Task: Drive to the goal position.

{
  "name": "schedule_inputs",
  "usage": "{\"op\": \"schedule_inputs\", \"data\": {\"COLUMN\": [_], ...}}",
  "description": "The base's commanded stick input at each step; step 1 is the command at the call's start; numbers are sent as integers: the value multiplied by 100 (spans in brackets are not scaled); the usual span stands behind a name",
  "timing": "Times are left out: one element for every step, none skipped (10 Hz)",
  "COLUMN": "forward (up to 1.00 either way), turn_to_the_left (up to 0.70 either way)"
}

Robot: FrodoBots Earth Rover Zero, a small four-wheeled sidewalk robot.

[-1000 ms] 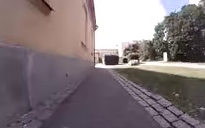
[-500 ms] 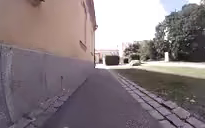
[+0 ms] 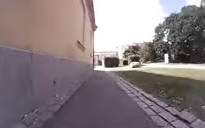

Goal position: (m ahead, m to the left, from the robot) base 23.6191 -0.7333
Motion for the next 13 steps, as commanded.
{"op": "schedule_inputs", "data": {"forward": [85, 85, 85, 85, 85, 85, 85, 85, 85, 85, 85, 85, 85], "turn_to_the_left": [0, 0, 0, 0, 0, 0, 0, 0, 0, 0, -34, -34, -4]}}
